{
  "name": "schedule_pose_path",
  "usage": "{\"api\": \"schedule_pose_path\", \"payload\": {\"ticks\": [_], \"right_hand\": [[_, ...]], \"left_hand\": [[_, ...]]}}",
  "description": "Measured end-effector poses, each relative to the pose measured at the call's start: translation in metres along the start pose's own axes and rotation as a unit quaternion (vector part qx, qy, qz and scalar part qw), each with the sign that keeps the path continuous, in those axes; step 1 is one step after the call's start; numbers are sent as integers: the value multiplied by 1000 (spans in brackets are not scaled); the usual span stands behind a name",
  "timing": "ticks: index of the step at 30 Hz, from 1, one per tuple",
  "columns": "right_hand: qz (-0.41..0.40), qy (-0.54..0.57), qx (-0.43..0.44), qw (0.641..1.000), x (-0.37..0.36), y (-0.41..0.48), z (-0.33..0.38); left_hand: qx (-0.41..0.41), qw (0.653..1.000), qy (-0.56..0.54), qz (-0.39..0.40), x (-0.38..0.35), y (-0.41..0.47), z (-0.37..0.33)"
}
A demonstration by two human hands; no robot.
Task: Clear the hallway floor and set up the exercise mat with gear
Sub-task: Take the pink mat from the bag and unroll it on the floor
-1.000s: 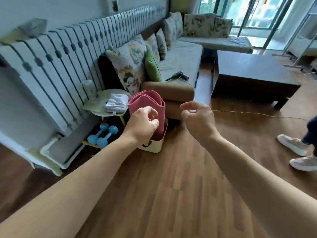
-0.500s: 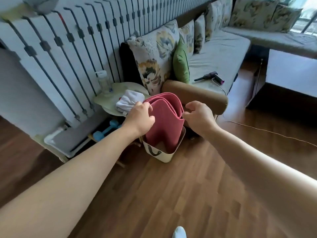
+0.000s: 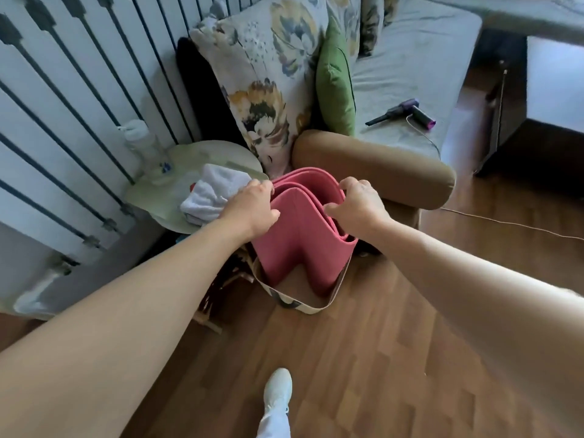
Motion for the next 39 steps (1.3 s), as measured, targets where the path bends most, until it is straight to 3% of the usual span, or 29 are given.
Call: {"api": "schedule_pose_path", "payload": {"ticks": [7,14,21,29,39], "right_hand": [[0,-29,-33,999,-65,100,-8],[13,-105,-89,990,-115,154,-48],[19,-106,-165,980,-146,194,-81],[63,-90,-166,980,-169,215,-81],[5,-168,-99,981,-144,195,-64]], "left_hand": [[-34,997,55,37,-59,113,34],[-40,993,87,72,-121,171,59],[-7,990,19,143,-156,210,73],[-24,993,38,109,-167,233,68],[-68,992,72,74,-151,205,47]]}}
Point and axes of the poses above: each hand's wrist, its own y-axis towards the middle knuckle, its own x-axis out of the back of the hand, z = x × y, the point moved 4 cm from there along y, towards the middle knuckle, and after that the axes turned 4 degrees about -z, right-handed, at the moved point
